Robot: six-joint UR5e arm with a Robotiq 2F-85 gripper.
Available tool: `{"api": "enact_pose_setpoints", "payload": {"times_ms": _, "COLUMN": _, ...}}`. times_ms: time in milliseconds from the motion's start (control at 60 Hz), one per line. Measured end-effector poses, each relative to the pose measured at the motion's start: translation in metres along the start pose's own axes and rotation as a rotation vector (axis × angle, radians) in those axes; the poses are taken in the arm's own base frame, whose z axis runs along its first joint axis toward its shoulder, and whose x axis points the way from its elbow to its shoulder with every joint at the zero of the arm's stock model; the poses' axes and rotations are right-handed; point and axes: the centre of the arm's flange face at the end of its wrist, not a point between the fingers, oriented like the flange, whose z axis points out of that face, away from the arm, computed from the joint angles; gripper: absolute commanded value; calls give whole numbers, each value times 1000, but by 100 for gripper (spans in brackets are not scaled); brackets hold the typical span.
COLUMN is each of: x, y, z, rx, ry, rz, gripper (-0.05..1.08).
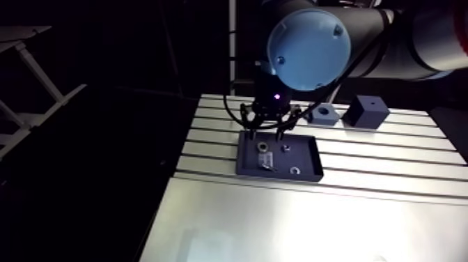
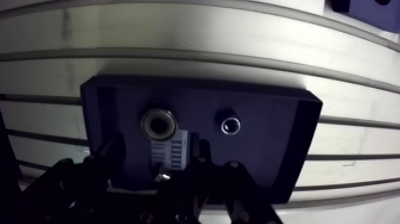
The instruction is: Pick up the bearing and press it into the housing until flush.
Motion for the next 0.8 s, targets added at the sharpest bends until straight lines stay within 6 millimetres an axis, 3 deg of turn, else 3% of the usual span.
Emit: {"api": "enact_pose_setpoints", "payload": {"times_ms": 800, "x": 3, "y": -9, "z": 19, "rx": 0, "ry": -5, "rz": 0, "gripper": 34}}
